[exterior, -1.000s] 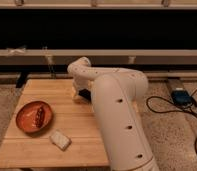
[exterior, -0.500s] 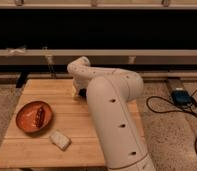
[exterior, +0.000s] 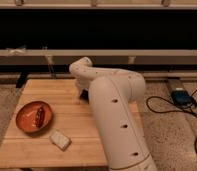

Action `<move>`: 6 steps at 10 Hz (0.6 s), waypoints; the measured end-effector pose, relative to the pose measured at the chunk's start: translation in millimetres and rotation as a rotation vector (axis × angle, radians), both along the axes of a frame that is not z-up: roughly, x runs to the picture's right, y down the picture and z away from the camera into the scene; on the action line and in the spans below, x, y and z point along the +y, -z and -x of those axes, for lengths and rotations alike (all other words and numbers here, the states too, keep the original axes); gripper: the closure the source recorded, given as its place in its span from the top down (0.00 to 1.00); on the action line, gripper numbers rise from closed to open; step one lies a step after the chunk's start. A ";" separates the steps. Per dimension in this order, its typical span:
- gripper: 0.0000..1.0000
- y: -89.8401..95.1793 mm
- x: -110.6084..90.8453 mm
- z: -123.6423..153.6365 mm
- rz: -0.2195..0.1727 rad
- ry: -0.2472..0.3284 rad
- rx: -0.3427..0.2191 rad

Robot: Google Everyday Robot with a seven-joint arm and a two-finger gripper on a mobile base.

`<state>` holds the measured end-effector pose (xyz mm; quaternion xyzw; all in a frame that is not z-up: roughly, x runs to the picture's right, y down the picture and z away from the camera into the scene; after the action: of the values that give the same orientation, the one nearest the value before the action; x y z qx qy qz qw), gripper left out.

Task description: Place the eraser in the ceramic cup

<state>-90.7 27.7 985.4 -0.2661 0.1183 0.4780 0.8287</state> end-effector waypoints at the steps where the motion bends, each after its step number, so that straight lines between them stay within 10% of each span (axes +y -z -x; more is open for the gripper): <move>1: 0.08 8.8 -2.9 -0.1 -0.009 -0.010 -0.022; 6: 0.00 87.6 -24.5 6.8 -0.073 -0.057 -0.180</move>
<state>-97.5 3.2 897.8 -0.2807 0.0182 0.4797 0.8311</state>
